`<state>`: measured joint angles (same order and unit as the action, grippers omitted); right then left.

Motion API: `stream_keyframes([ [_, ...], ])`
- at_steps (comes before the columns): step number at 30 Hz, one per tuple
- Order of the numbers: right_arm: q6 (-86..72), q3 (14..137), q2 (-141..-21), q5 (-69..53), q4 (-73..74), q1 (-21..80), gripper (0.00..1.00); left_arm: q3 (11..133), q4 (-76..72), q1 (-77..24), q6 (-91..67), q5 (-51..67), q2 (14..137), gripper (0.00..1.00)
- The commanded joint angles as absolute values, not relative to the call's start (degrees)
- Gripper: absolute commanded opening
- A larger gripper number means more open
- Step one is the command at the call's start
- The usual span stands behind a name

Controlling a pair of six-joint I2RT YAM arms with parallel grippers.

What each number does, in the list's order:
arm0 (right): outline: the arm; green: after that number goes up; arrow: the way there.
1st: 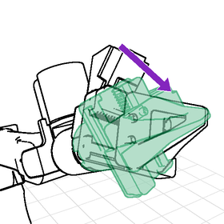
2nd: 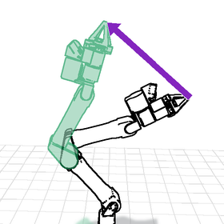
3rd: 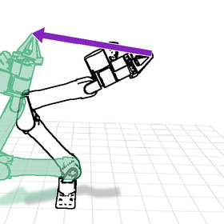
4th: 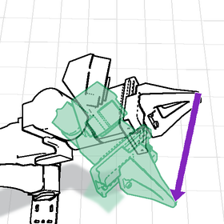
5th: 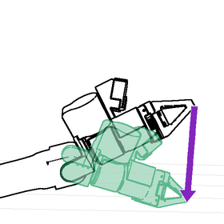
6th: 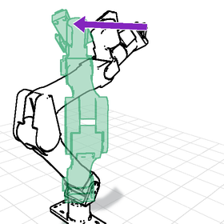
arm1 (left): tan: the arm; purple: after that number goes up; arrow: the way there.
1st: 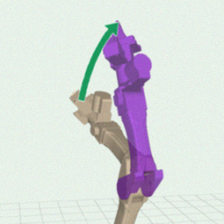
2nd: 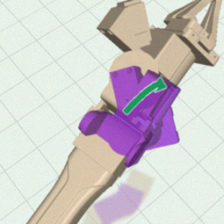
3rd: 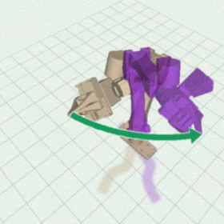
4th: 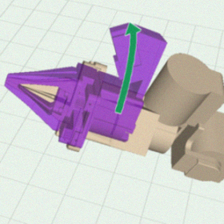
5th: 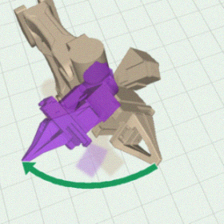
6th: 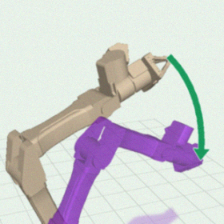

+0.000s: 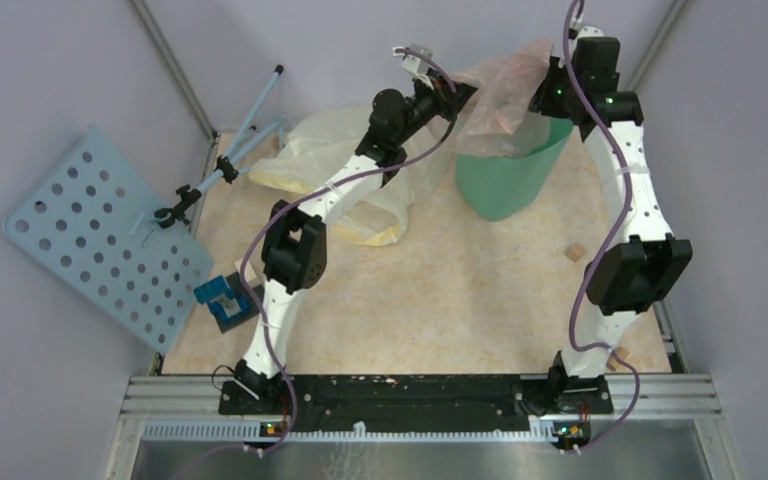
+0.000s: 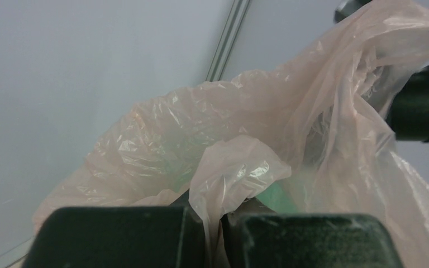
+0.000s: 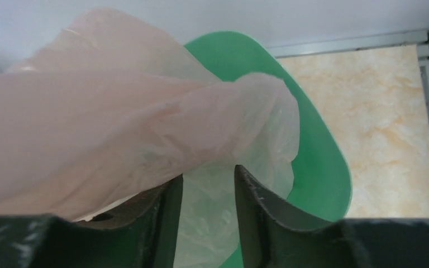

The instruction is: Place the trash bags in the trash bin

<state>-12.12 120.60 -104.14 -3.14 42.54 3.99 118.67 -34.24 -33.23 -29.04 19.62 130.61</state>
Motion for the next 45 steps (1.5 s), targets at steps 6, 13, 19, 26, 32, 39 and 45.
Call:
stream_keyframes([
  [6, -16.2, 106.9, -100.7, -4.8, 31.7, -1.0, 0.29, 123.4, -35.7, -34.8, -29.5, 19.1, 134.0, 0.0],
  [13, -15.1, 109.9, -102.9, -7.9, 35.1, -2.3, 0.21, 126.4, -35.4, -35.2, -29.9, 19.0, 135.8, 0.0],
  [19, -11.2, 114.0, -97.6, -6.2, 37.2, -2.3, 0.52, 124.3, -36.5, -35.2, -28.6, 17.7, 132.3, 0.0],
  [26, -7.0, 116.4, -97.8, 6.7, 41.4, -2.4, 0.64, 120.3, -38.1, -35.1, -27.9, 17.5, 128.2, 0.0],
  [32, -6.8, 122.4, -105.7, 7.2, 47.0, -2.4, 0.58, 119.6, -38.4, -35.1, -27.5, 17.4, 126.8, 0.0],
  [39, -7.9, 123.6, -110.2, 4.8, 48.1, -2.5, 0.51, 116.7, -38.4, -34.3, -26.9, 17.4, 125.5, 0.0],
  [45, -8.3, 121.3, -110.1, 4.1, 47.9, -2.5, 0.36, 114.5, -38.8, -33.3, -27.4, 18.6, 123.9, 0.0],
])
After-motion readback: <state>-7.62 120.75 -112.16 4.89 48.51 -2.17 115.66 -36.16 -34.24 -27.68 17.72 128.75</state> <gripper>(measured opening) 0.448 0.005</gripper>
